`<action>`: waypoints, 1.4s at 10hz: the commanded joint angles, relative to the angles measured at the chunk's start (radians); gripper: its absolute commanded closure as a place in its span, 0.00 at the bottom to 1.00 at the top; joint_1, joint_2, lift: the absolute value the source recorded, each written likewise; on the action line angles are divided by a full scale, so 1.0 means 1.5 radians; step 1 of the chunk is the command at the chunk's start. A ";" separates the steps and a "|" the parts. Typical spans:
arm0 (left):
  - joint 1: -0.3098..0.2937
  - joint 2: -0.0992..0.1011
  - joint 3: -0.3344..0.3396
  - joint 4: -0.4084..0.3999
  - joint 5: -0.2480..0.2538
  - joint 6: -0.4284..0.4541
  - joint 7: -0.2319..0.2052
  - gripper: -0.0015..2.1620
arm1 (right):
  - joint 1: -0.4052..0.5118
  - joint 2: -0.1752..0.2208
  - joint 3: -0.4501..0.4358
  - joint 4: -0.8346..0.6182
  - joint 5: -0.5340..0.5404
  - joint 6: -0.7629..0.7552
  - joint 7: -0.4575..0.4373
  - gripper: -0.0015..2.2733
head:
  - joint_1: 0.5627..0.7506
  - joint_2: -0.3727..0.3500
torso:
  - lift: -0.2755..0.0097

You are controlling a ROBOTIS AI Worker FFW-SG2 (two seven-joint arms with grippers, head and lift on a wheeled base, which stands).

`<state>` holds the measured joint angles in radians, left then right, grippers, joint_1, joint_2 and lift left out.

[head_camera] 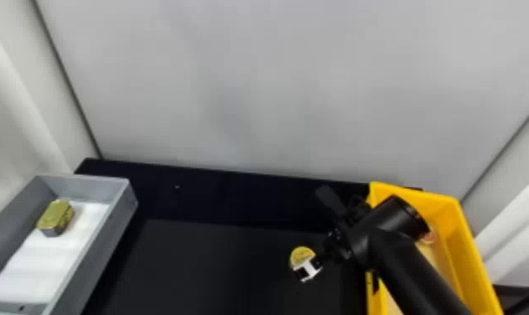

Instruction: Pick up the round yellow can and place it in the yellow rectangular box

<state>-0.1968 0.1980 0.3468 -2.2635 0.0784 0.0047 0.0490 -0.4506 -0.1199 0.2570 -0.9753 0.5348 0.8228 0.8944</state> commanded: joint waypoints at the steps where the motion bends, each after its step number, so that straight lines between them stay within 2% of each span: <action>1: 0.002 0.000 0.001 0.000 0.001 0.000 0.000 0.07 | 0.001 -0.003 0.004 -0.005 0.000 0.005 -0.006 0.32 | 0.70 0.41 | 0.94; 3: 0.007 -0.001 0.003 0.000 0.002 0.000 0.000 0.07 | 0.007 -0.007 0.006 -0.042 0.010 0.044 0.005 0.34 | 0.70 0.41 | 0.94; 4: 0.010 -0.002 0.003 0.000 0.005 0.000 0.000 0.07 | 0.021 -0.010 0.005 -0.091 0.044 0.088 0.035 0.34 | 0.70 0.41 | 0.94; 5: 0.012 -0.002 0.003 -0.001 0.007 0.001 0.000 0.07 | 0.040 -0.013 0.003 -0.164 0.108 0.140 0.096 0.34 | 0.70 0.41 | 0.94; 7: 0.010 -0.002 0.002 -0.008 0.007 0.017 0.000 0.06 | 0.058 -0.014 -0.007 -0.308 0.337 0.241 0.310 0.34 | 0.70 0.41 | 0.94; 10: 0.002 0.003 0.010 -0.026 -0.002 0.043 0.000 0.06 | 0.046 -0.021 -0.053 -0.427 0.392 0.300 0.315 0.34 | 0.70 0.41 | 0.94; 12: -0.002 0.003 0.010 -0.026 -0.004 0.046 0.000 0.06 | 0.043 -0.037 -0.100 -0.442 0.421 0.299 0.315 0.34 | 0.70 0.41 | 0.94; 14: -0.001 0.004 0.011 -0.026 -0.004 0.047 0.000 0.06 | 0.057 -0.063 -0.155 -0.456 0.453 0.311 0.315 0.34 | 0.70 0.41 | 0.94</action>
<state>-0.1987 0.2032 0.3626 -2.3029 0.0719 0.0746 0.0490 -0.3807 -0.1847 0.0863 -1.6454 1.1794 1.2756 1.3598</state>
